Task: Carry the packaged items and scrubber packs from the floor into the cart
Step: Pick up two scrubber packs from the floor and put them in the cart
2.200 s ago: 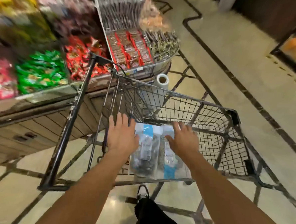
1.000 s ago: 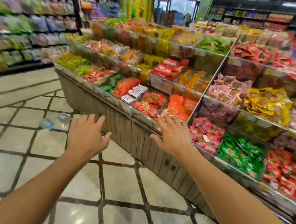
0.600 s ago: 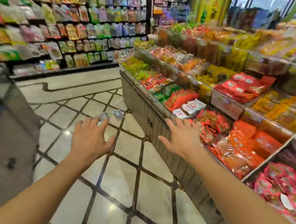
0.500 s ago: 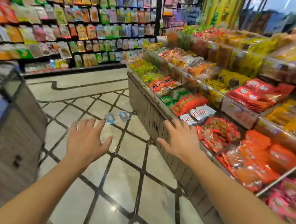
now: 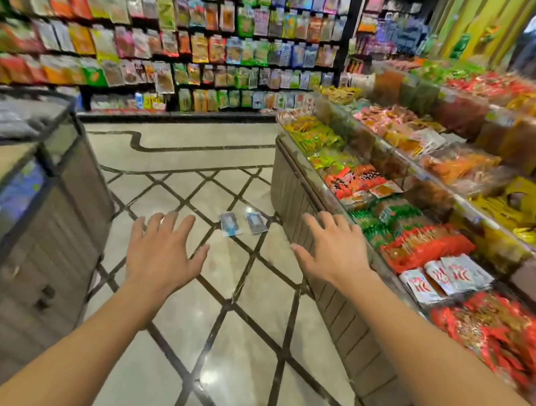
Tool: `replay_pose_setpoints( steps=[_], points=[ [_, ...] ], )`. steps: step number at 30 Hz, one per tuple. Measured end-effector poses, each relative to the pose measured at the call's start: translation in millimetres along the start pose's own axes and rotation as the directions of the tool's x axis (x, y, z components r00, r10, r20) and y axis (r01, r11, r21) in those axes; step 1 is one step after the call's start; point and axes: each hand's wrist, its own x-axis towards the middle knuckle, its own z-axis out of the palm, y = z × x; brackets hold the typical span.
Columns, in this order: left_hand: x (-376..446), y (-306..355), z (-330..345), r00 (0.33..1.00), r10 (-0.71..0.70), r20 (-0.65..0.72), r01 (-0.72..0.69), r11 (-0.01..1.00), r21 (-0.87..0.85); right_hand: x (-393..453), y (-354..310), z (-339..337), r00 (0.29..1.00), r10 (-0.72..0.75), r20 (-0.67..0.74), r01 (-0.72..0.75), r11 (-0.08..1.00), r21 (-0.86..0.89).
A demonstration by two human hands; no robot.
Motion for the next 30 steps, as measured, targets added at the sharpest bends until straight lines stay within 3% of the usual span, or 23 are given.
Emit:
replay_pose_setpoints(
  steps=[10,19,30],
  points=[
    [151.8,-35.9,48.7,0.999,0.041,0.001,-0.041,0.999,-0.008,151.1,-16.6,8.2,0.999,0.03,-0.03,-0.029,0.999,0.034],
    [291.3,-25.4,103.0,0.999,-0.016,-0.033,0.013,0.996,-0.086,299.3,4.6,50.8,0.999,0.021,-0.043,-0.018,0.998,0.054],
    [468.1,-5.5,147.5,0.998,-0.06,-0.016,0.06,0.998,-0.014,500.9,46.7,76.6,1.0,-0.015,-0.01,0.016,0.994,0.111]
  ],
)
